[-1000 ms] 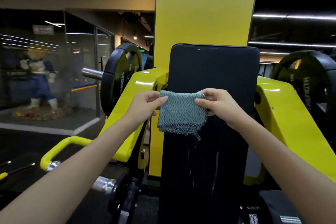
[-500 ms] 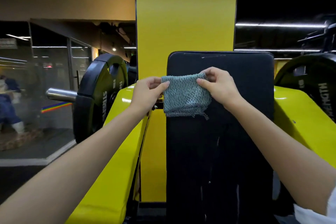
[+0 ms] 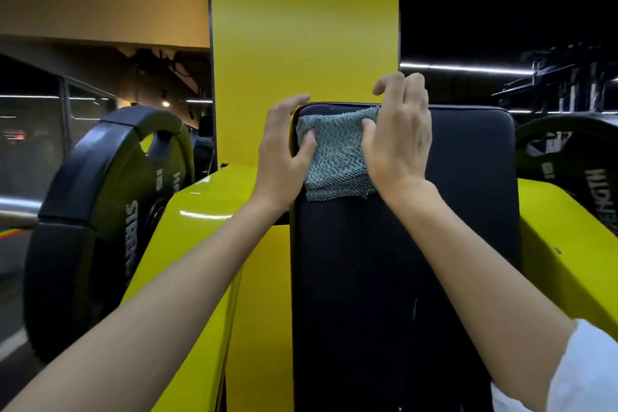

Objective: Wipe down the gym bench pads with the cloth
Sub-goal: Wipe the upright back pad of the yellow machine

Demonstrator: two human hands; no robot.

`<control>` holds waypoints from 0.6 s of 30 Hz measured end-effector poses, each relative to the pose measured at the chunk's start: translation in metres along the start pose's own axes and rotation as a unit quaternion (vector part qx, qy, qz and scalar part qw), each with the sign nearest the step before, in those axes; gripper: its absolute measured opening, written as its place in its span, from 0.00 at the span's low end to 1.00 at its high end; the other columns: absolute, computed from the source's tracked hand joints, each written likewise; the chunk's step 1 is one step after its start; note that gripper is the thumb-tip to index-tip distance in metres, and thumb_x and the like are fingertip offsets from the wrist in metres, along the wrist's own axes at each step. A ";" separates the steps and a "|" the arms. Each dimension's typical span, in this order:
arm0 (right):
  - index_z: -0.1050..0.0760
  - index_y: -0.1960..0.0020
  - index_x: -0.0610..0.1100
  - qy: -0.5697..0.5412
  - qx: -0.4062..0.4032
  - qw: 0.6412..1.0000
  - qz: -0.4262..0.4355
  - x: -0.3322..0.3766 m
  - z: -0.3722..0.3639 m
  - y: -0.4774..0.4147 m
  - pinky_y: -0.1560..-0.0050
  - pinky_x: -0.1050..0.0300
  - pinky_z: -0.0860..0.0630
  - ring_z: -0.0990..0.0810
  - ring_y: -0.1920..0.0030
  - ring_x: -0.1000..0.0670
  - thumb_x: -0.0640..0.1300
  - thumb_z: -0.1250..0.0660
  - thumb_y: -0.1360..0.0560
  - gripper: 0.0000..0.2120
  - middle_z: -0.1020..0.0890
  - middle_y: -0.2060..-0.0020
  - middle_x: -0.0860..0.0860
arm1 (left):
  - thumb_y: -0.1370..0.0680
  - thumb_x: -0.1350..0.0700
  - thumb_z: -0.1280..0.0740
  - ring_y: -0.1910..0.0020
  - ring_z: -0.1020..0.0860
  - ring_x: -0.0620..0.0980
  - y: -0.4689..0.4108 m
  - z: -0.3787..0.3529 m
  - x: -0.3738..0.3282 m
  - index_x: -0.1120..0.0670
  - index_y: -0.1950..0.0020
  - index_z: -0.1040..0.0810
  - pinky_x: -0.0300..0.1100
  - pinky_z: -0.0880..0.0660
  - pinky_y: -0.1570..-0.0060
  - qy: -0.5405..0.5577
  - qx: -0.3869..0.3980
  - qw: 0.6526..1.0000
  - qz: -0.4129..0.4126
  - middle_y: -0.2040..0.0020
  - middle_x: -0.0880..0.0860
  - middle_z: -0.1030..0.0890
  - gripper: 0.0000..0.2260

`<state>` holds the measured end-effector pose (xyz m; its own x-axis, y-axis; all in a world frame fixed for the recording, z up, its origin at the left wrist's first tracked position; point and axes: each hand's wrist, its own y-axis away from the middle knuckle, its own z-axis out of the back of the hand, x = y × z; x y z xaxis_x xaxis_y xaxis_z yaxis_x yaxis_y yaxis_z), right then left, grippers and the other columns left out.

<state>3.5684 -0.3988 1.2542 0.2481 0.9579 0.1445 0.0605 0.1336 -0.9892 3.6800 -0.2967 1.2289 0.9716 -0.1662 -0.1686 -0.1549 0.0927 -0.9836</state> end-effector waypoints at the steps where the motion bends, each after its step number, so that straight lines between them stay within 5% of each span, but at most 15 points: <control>1: 0.27 0.46 0.38 -0.035 -0.014 0.999 0.004 0.003 -0.005 0.002 0.55 0.51 0.27 0.24 0.51 0.42 0.27 0.31 0.31 0.16 0.26 0.49 0.41 | 0.21 0.61 0.37 0.33 0.29 0.43 0.000 -0.001 0.003 0.55 0.30 0.28 0.49 0.29 0.33 0.023 0.007 1.000 0.009 0.35 0.45 0.27 0.18; 5: 0.23 0.49 0.36 -0.144 -0.032 0.988 0.038 0.012 -0.026 0.021 0.52 0.48 0.26 0.25 0.51 0.41 0.29 0.42 0.28 0.12 0.24 0.51 0.41 | 0.20 0.59 0.37 0.30 0.31 0.39 -0.001 0.001 0.009 0.52 0.31 0.26 0.47 0.29 0.33 0.037 0.014 0.999 0.011 0.33 0.42 0.27 0.17; 9: 0.25 0.36 0.37 -0.157 -0.016 0.986 0.063 0.012 -0.037 0.047 0.38 0.44 0.29 0.28 0.39 0.42 0.37 0.40 0.23 0.16 0.24 0.39 0.41 | 0.17 0.57 0.38 0.28 0.33 0.42 -0.003 0.007 0.018 0.55 0.28 0.28 0.33 0.36 0.32 -0.025 0.052 0.997 -0.047 0.29 0.49 0.29 0.17; 14: 0.40 0.22 0.44 -0.051 0.079 0.988 0.126 0.017 -0.044 0.062 0.25 0.32 0.55 0.46 0.21 0.45 0.53 0.46 0.20 0.29 0.40 0.22 0.48 | 0.16 0.49 0.48 0.24 0.36 0.46 -0.002 0.011 0.026 0.51 0.24 0.32 0.60 0.39 0.28 -0.139 0.074 0.983 -0.091 0.22 0.48 0.36 0.21; 18: 0.45 0.20 0.46 0.016 0.100 0.980 0.171 0.002 -0.045 0.056 0.26 0.30 0.53 0.48 0.20 0.47 0.57 0.50 0.18 0.29 0.43 0.21 0.50 | 0.15 0.50 0.52 0.20 0.48 0.47 -0.004 0.019 0.028 0.53 0.21 0.40 0.61 0.51 0.24 -0.225 0.102 0.958 -0.146 0.19 0.51 0.45 0.23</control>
<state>3.6155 -0.4010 1.2001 0.2509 0.9476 -0.1979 -0.2214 -0.1429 -0.9647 3.7108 -0.2835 1.2297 0.9539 0.2222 0.2018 0.1290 0.3037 -0.9440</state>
